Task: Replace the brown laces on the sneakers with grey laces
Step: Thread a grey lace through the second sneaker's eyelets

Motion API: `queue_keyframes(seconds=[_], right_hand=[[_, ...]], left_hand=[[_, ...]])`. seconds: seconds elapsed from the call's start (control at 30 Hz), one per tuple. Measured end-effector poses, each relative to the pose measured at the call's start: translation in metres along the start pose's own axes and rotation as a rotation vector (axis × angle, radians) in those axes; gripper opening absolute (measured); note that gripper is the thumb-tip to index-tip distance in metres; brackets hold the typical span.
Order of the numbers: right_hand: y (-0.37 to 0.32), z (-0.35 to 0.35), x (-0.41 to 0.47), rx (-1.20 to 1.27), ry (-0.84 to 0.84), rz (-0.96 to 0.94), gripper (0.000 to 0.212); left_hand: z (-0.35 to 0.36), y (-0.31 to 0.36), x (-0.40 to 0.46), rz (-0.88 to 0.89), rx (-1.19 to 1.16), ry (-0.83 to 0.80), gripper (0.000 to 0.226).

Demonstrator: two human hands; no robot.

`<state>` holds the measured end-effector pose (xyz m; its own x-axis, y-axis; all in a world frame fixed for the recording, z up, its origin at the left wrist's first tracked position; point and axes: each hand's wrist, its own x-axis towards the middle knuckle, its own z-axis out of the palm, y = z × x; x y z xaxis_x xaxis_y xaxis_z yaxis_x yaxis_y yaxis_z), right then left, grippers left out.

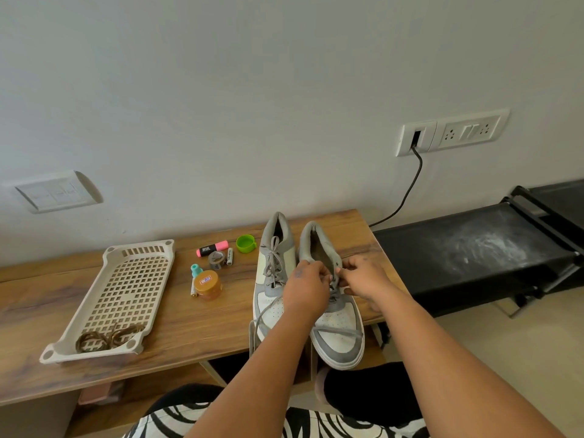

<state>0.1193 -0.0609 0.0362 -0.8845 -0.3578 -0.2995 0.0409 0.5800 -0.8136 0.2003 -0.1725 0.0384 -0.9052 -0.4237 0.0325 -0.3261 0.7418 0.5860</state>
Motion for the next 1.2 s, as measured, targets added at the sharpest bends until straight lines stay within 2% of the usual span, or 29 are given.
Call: queue_keyframes(seconds=[0.13,0.33,0.47,0.53,0.63,0.73,0.77,0.87,0.9,0.93,1.03,1.07,1.2], right_hand=[[0.0,-0.001,0.001,-0.014,-0.013,0.001,0.016],[0.002,-0.002,-0.001,-0.022,-0.026,-0.011,0.02],[-0.001,-0.013,-0.008,-0.028,-0.141,-0.015,0.022],[-0.003,-0.019,-0.013,-0.086,-0.163,-0.049,0.024],[-0.008,-0.015,-0.016,-0.083,-0.073,-0.061,0.013],[-0.009,-0.015,-0.019,0.016,-0.018,0.018,0.014],[-0.008,-0.021,-0.019,0.04,0.038,0.052,0.016],[0.001,-0.051,-0.024,-0.052,0.364,0.092,0.017],[0.005,-0.055,-0.025,-0.083,0.407,0.078,0.016],[0.007,-0.054,-0.026,-0.104,0.367,0.059,0.015],[0.002,-0.032,-0.029,-0.078,0.019,0.05,0.014],[-0.002,-0.023,-0.029,-0.067,-0.041,0.043,0.014],[-0.007,-0.006,-0.019,-0.144,0.021,-0.013,0.014]], left_hand=[[0.005,-0.002,0.004,-0.078,-0.15,-0.03,0.009],[0.009,-0.005,0.002,-0.106,-0.178,-0.021,0.01],[0.01,-0.007,0.001,-0.131,-0.251,-0.055,0.008],[0.008,-0.006,0.002,-0.105,-0.211,-0.07,0.013],[0.004,-0.003,0.002,-0.039,-0.085,-0.101,0.021],[-0.002,-0.002,-0.002,-0.006,0.014,-0.125,0.026],[-0.004,-0.002,-0.004,0.001,0.054,-0.122,0.026],[-0.009,-0.004,-0.006,0.015,0.118,-0.127,0.027],[-0.01,-0.005,-0.006,0.017,0.116,-0.135,0.027],[-0.011,-0.005,-0.006,0.012,0.111,-0.148,0.027],[-0.009,-0.003,-0.005,-0.012,0.095,-0.186,0.028],[-0.008,-0.002,-0.005,-0.017,0.093,-0.188,0.029],[-0.007,-0.001,-0.005,-0.02,0.106,-0.182,0.032]])
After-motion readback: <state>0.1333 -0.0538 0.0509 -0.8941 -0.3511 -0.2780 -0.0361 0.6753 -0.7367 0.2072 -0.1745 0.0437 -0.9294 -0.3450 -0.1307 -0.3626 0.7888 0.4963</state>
